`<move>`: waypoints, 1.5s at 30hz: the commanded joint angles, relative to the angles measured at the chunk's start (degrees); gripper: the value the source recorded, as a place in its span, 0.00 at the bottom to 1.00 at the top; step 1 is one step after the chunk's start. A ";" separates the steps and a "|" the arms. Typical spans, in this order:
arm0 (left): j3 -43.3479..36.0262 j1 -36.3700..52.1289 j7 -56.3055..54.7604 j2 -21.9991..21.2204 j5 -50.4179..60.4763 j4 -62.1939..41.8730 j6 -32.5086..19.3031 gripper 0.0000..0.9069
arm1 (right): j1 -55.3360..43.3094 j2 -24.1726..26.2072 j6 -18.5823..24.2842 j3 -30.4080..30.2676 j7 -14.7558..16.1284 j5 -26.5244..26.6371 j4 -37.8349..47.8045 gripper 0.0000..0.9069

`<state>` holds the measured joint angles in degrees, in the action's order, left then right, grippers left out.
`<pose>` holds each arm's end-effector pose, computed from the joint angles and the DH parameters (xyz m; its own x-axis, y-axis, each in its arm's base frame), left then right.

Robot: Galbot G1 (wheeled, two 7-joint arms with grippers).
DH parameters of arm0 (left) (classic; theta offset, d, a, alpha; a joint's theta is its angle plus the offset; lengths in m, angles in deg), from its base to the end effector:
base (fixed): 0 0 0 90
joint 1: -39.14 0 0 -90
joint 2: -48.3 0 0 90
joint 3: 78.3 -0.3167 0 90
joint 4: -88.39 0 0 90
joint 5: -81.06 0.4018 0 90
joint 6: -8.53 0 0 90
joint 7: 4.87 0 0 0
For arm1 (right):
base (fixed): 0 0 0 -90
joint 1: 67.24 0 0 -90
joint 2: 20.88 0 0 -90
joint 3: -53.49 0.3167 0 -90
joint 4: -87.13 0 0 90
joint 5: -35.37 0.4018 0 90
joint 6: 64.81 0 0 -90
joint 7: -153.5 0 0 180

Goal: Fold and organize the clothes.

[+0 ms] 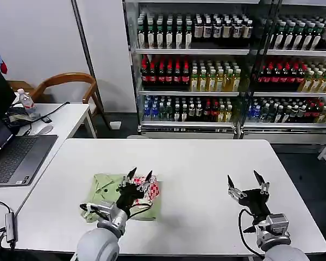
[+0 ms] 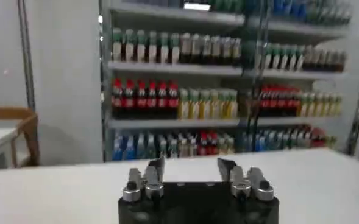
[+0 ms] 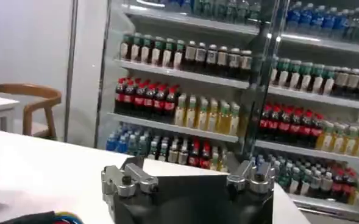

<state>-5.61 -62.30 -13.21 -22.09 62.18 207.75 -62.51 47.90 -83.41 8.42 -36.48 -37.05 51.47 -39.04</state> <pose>0.2984 -0.0580 -0.2111 -0.9450 0.2982 0.1342 0.2947 0.9545 -0.0457 0.2637 -0.0369 -0.2016 -0.9908 -0.0491 0.1265 -0.0714 0.9814 -0.1783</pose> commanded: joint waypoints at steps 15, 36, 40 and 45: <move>37.38 -12.53 14.33 5.31 4.84 -6.70 -20.11 1.00 | -31.74 -13.14 -1.55 -41.12 11.75 -14.31 25.19 1.00; 35.11 -11.10 14.23 3.93 5.12 -7.16 -18.74 1.00 | -36.77 -9.11 -14.94 -39.90 11.33 -7.81 33.03 1.00; 34.39 -10.63 14.10 3.84 5.14 -7.45 -18.45 1.00 | -36.24 -8.80 -16.31 -38.29 9.56 -10.90 32.91 1.00; 34.02 -10.83 13.98 3.77 5.10 -7.59 -18.42 1.00 | -35.33 -7.74 -16.43 -36.01 8.73 -13.02 32.05 1.00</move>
<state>28.40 -72.91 0.53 -18.27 67.22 200.44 -80.66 12.92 -92.30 -4.42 -74.28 -26.73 41.74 -7.70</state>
